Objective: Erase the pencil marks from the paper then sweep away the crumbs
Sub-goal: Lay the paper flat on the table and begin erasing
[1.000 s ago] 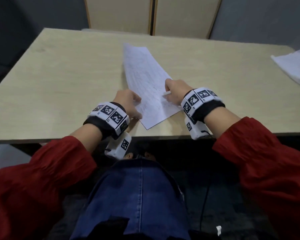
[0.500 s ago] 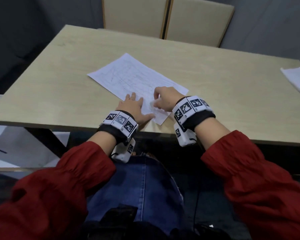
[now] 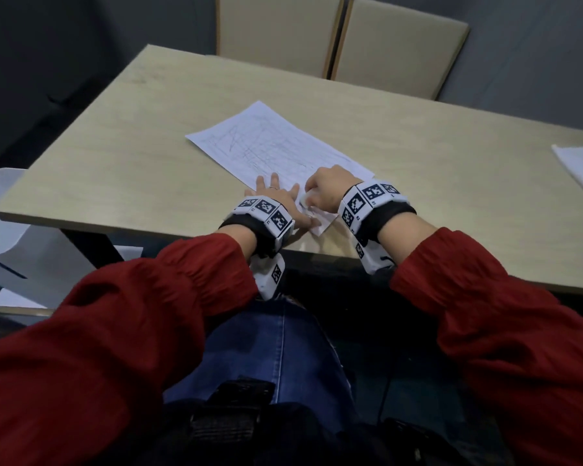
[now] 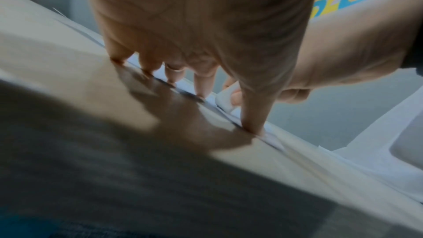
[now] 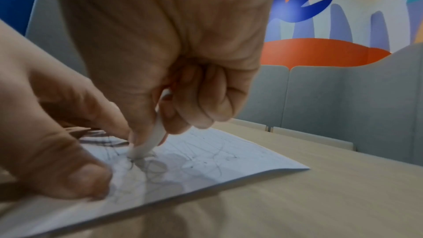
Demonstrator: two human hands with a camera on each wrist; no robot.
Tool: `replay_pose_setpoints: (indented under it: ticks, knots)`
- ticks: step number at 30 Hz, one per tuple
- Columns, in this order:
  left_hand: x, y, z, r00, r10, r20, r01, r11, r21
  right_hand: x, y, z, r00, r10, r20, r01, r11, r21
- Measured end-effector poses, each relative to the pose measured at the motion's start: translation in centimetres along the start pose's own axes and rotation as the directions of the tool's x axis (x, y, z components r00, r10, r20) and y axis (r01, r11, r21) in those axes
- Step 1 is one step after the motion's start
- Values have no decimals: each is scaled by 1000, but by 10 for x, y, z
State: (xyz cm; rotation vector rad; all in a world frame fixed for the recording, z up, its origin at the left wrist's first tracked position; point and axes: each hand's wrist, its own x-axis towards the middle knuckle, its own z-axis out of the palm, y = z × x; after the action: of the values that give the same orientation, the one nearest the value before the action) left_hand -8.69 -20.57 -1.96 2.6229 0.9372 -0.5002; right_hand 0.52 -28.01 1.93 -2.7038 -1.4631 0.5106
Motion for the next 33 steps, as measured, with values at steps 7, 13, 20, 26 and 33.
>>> replay_pose_setpoints:
  ticks: [7, 13, 20, 26, 33]
  knots:
    - [13, 2, -5, 998, -23, 57, 22, 1000, 17, -1, 10, 1, 999, 36, 1, -36, 999, 35]
    - [34, -4, -14, 995, -34, 90, 26, 995, 92, 10, 8, 0, 1000, 18, 6, -18, 999, 37]
    - [21, 2, -45, 996, 18, 90, -33, 984, 172, 23, 8, -9, 999, 26, -42, -26, 1000, -12]
    - [24, 3, -57, 995, 10, 104, -35, 970, 242, 32, 18, -10, 997, 64, -36, -63, 997, 44]
    - [22, -1, -53, 998, 36, 58, -47, 978, 205, 32, 21, -13, 998, 17, 53, -19, 999, 44]
